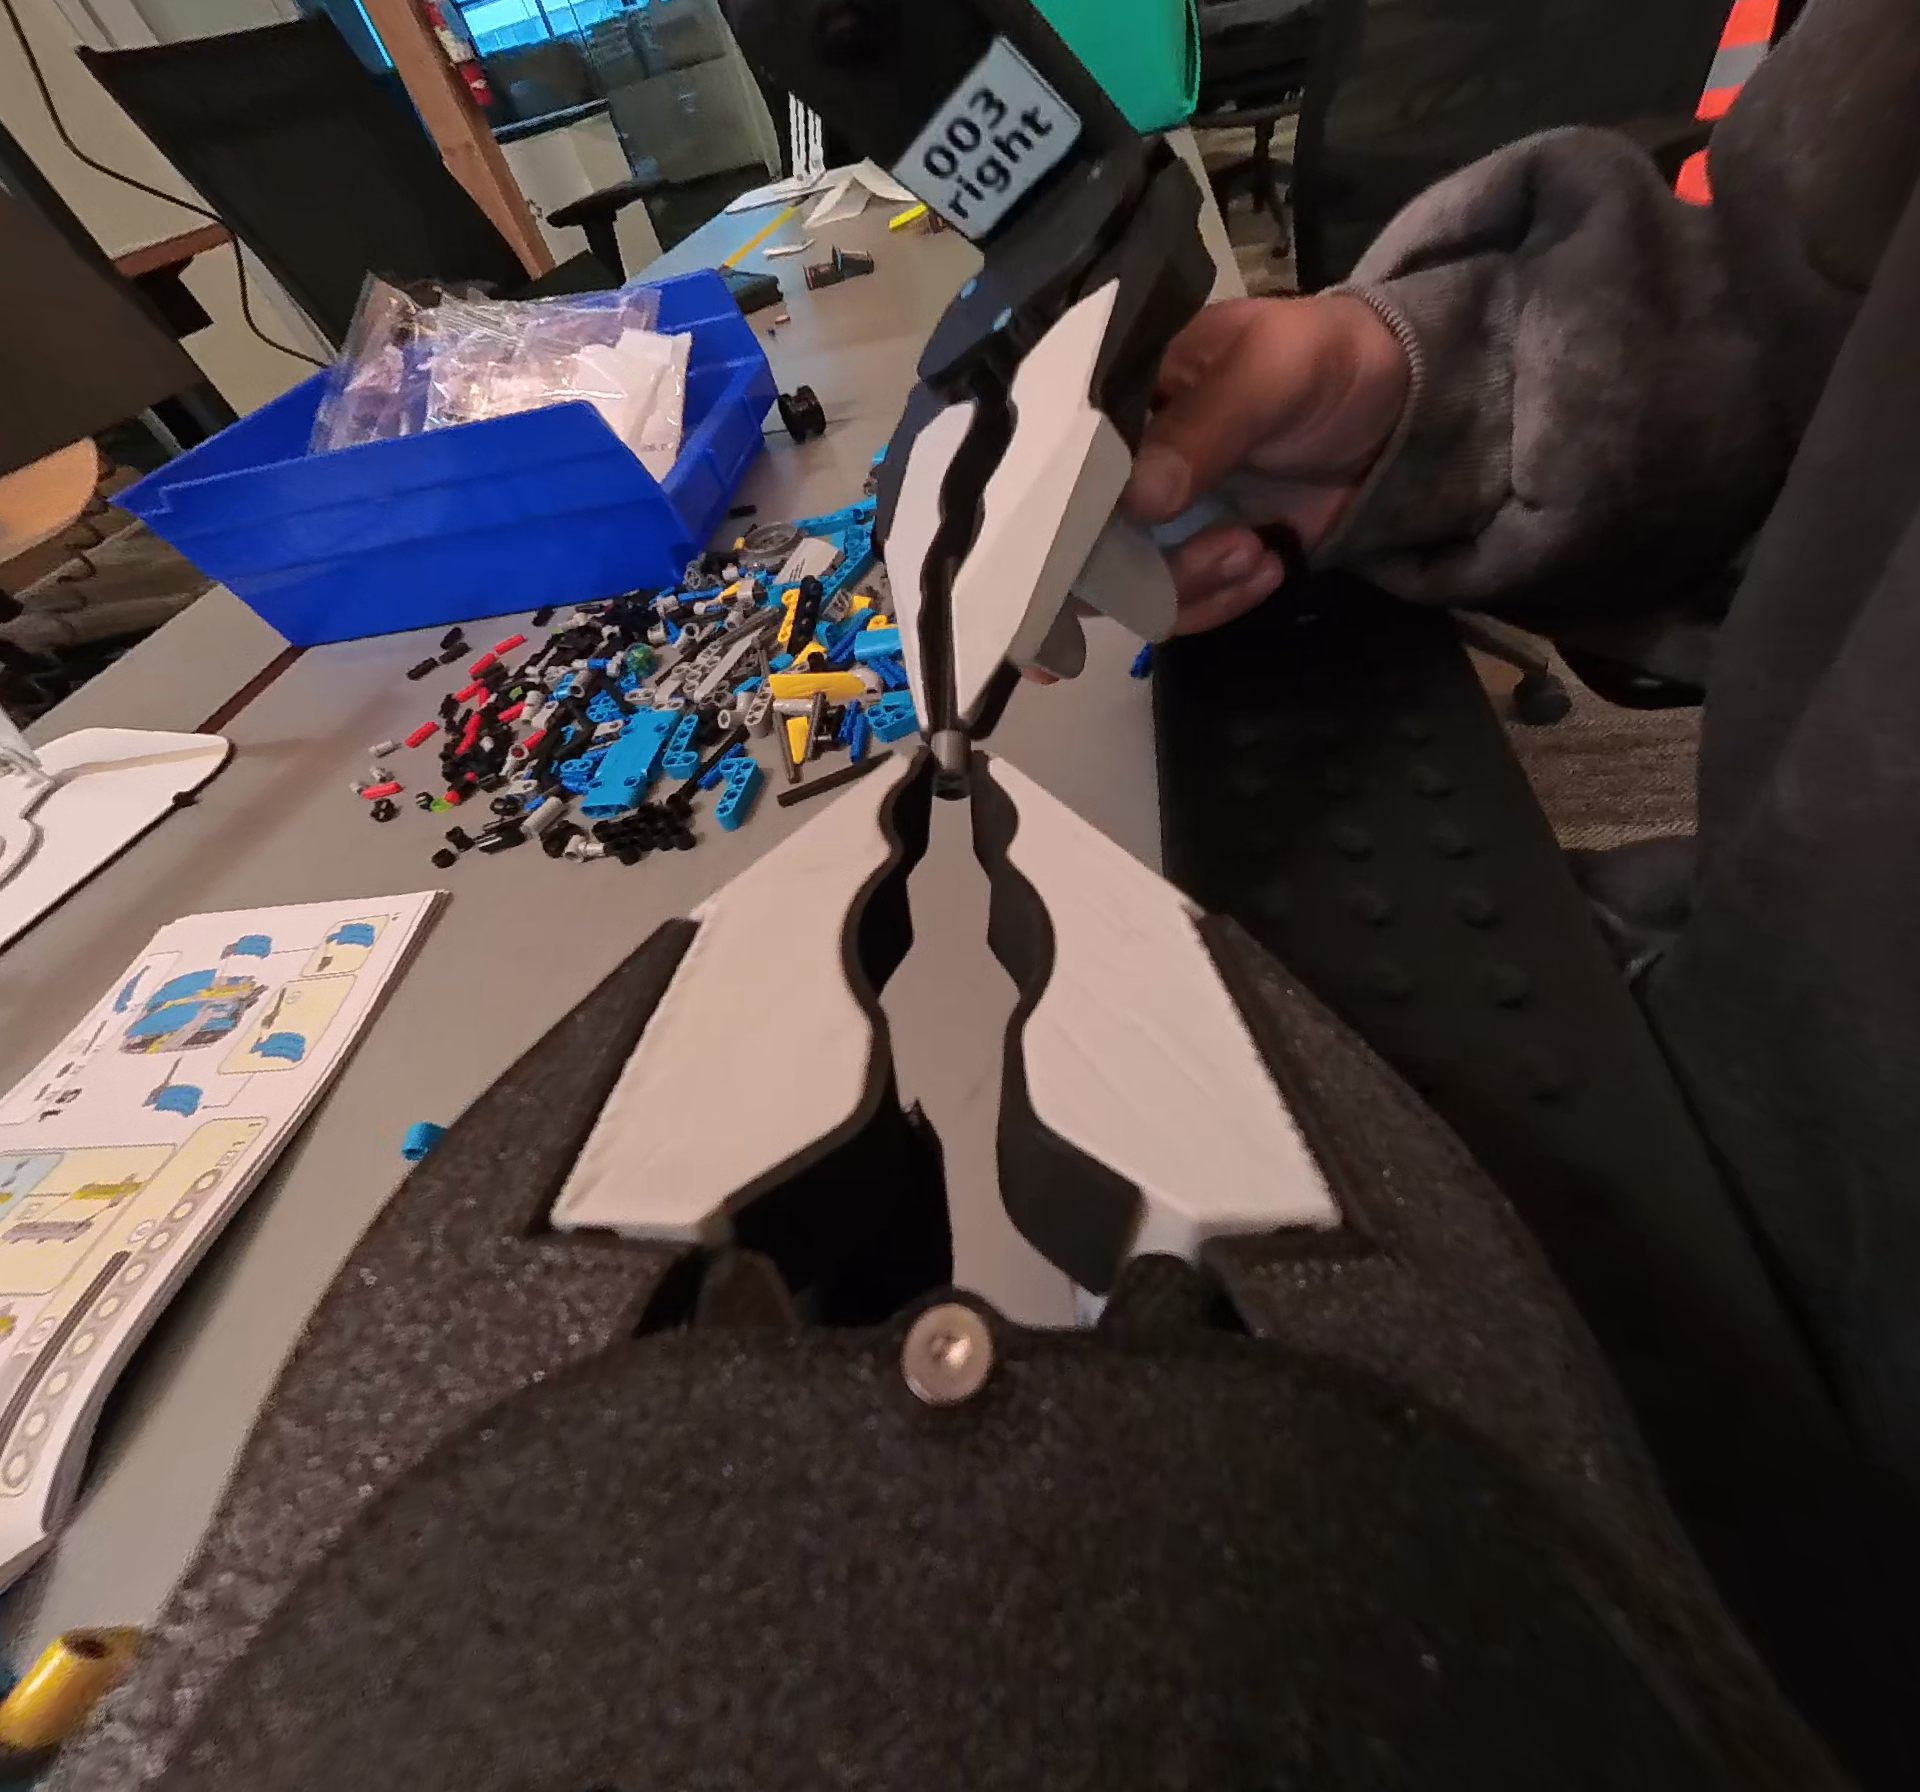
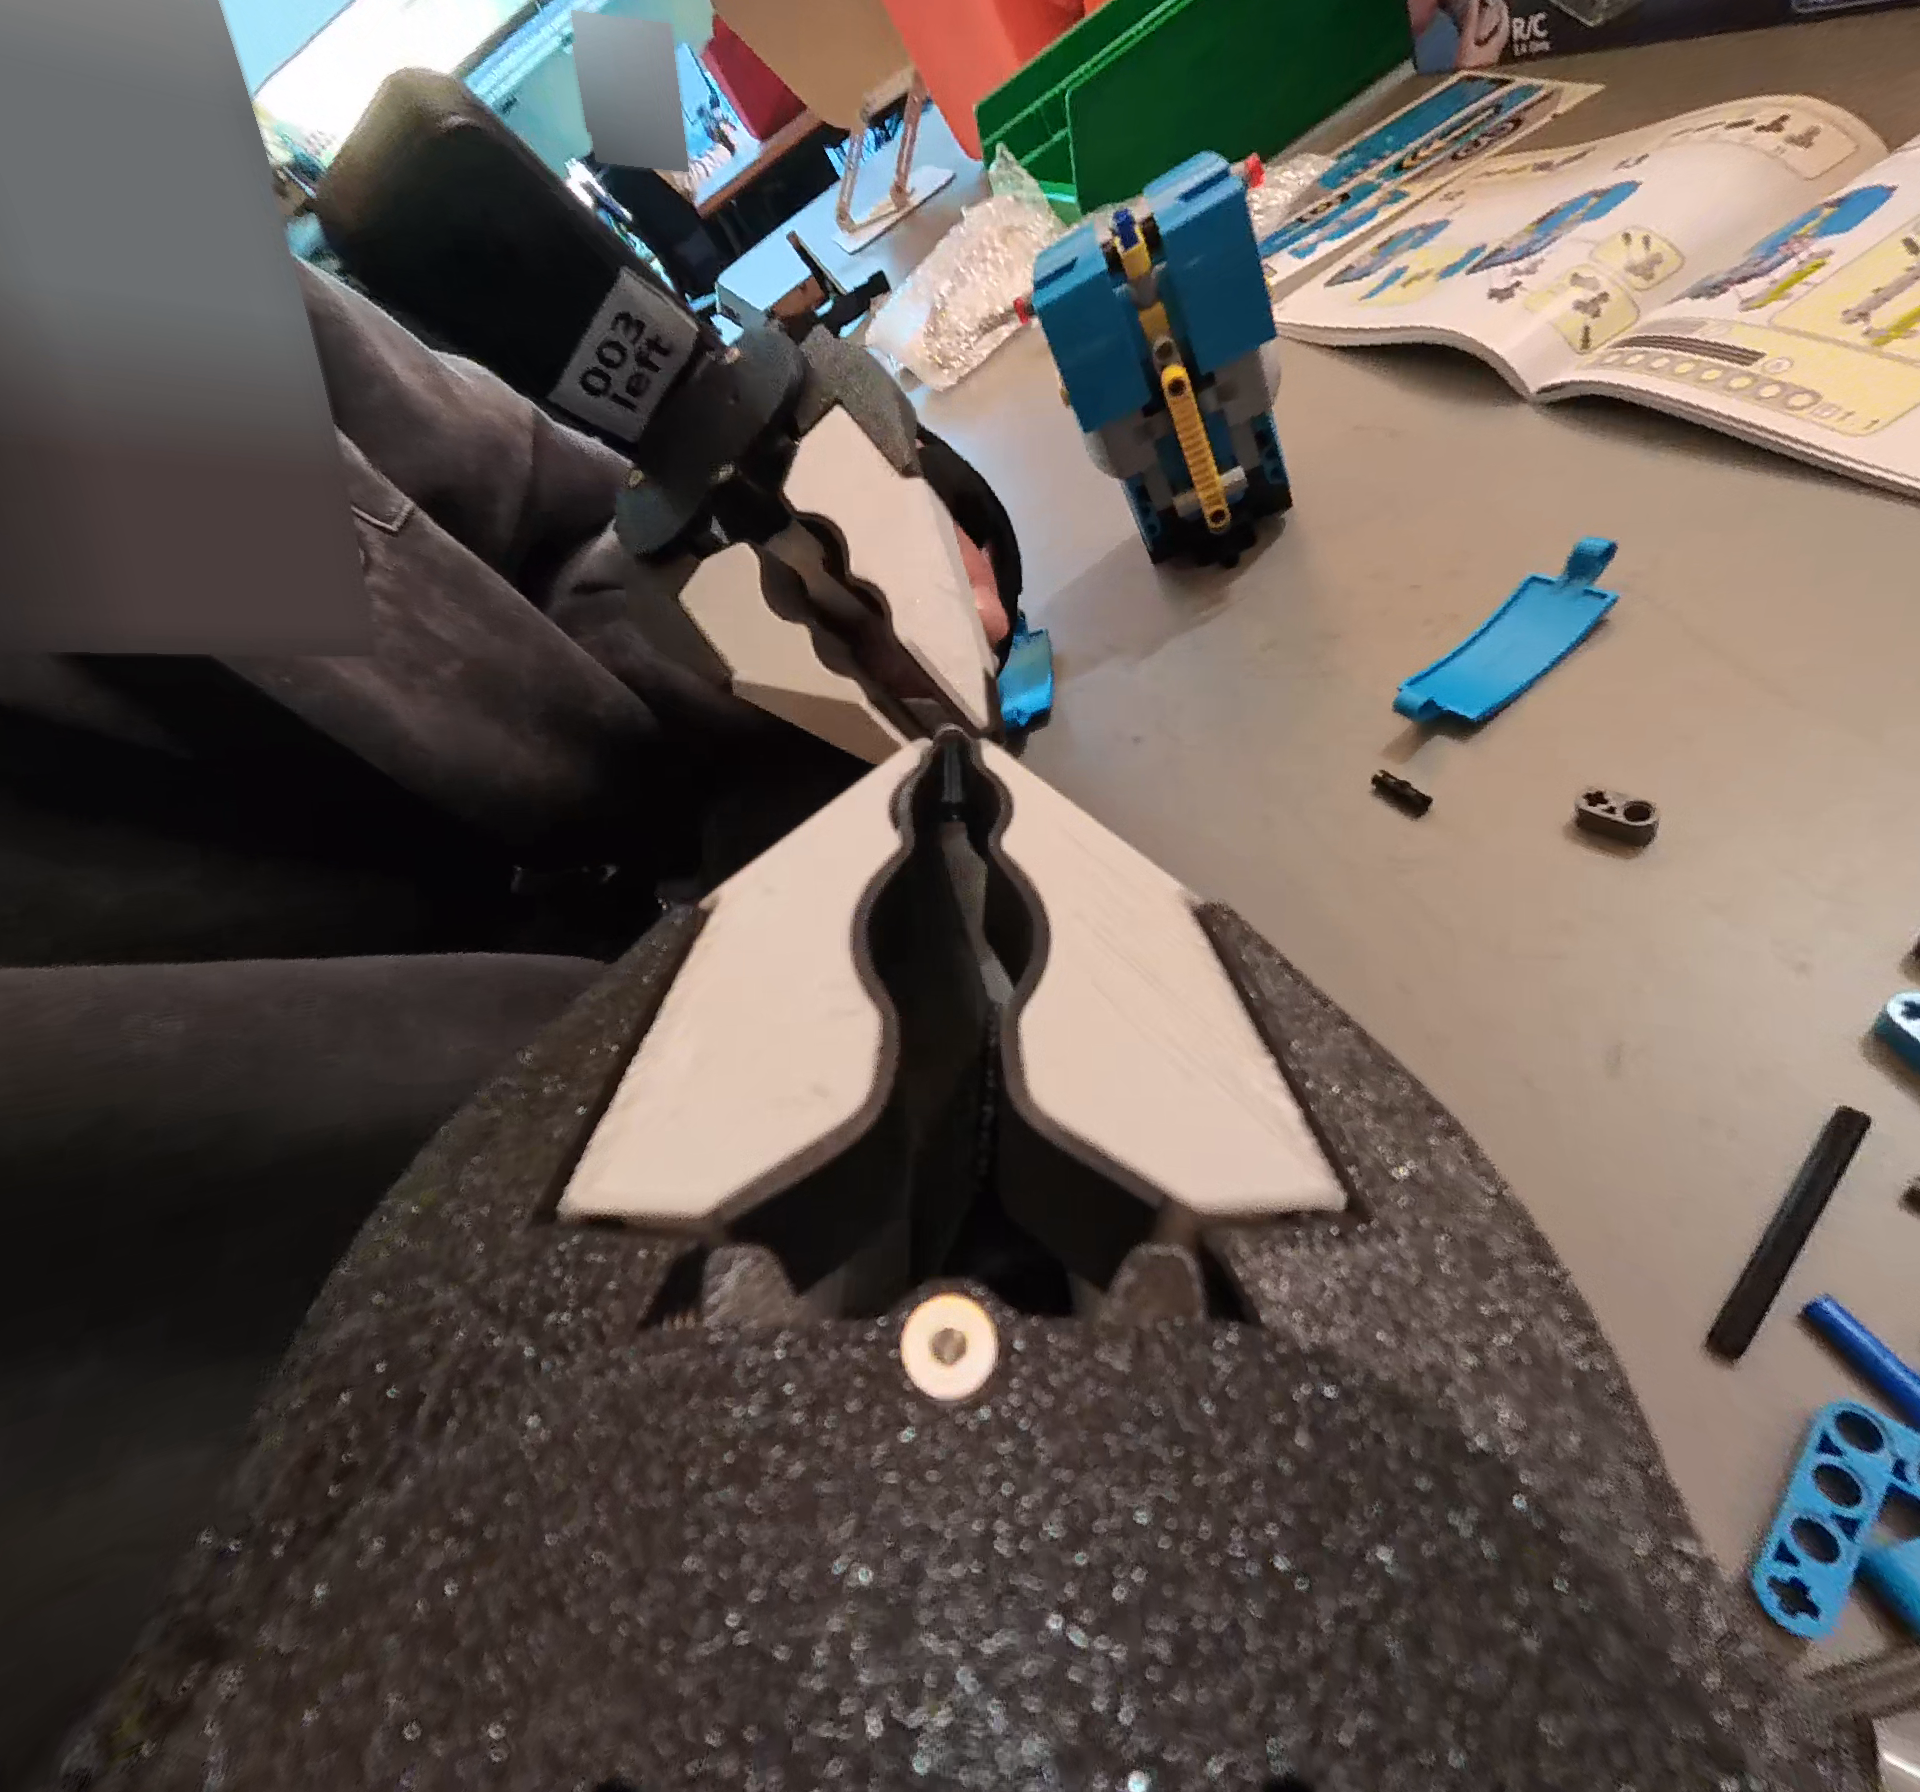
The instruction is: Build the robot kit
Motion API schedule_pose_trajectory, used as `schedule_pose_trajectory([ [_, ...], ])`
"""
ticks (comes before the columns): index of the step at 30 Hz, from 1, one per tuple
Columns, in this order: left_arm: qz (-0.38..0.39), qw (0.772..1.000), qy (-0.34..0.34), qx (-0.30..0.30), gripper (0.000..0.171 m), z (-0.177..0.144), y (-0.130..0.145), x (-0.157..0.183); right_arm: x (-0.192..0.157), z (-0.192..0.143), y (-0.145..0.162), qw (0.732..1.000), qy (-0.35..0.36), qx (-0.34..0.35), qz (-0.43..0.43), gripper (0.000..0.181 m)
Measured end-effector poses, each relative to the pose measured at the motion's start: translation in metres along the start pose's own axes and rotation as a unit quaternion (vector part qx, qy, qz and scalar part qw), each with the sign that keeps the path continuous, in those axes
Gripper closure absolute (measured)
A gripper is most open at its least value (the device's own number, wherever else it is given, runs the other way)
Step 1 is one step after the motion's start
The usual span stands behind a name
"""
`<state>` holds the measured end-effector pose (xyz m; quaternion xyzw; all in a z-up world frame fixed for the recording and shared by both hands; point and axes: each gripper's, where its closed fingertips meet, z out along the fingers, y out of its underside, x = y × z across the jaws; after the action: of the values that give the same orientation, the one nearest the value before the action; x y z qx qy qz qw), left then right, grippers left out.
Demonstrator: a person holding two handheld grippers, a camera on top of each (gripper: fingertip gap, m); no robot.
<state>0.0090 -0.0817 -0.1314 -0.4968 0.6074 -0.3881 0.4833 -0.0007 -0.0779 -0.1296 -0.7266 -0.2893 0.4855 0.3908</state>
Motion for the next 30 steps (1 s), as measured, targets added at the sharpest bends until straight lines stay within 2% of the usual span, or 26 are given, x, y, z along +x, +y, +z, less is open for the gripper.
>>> schedule_pose_trajectory([
  [7, -0.016, 1.000, 0.000, 0.002, 0.165, 0.000, 0.000, -0.005, 0.005, -0.014, -0.012, 0.999, -0.006, 0.041, 0.010, 0.173],
  [30, -0.015, 1.000, 0.000, -0.006, 0.166, 0.000, 0.002, -0.002, 0.002, -0.005, -0.005, 1.000, -0.002, 0.022, 0.003, 0.178],
])
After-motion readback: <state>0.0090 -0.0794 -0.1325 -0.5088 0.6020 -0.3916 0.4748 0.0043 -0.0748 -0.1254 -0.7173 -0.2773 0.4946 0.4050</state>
